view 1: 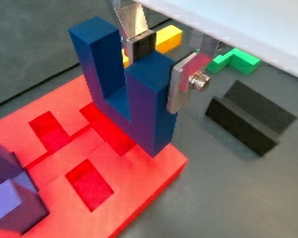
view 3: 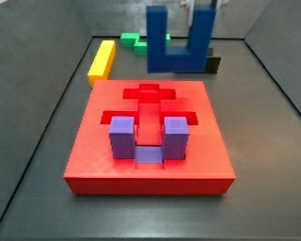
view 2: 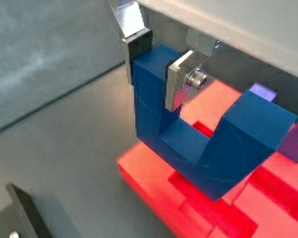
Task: Pick up the blue object. Move up. Place the blue object on the fixture. Regrasp the blue object. Move to above the board. Insert the blue object.
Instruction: Insert the blue object.
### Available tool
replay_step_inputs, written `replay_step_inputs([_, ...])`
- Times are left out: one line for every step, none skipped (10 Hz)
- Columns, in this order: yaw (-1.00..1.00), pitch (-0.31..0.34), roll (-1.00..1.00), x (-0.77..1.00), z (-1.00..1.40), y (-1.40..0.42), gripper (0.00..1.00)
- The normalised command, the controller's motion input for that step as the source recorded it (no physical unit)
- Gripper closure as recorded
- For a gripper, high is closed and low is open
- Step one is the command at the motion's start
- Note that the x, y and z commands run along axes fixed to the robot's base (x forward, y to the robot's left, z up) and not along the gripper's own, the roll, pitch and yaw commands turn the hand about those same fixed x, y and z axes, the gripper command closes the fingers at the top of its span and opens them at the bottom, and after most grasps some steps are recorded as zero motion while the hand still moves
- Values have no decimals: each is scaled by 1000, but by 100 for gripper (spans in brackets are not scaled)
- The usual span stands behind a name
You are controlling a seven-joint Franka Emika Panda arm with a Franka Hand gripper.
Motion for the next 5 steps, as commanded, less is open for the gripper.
replay_step_inputs([0,3,-111,-263,-474,186,100])
replay_step_inputs([0,0,-169,-266,-431,140,100])
replay_step_inputs([0,0,-191,-211,-351,86,100])
replay_step_inputs([0,0,-310,-103,-294,20,100])
replay_step_inputs([0,0,-420,-51,-114,29,100])
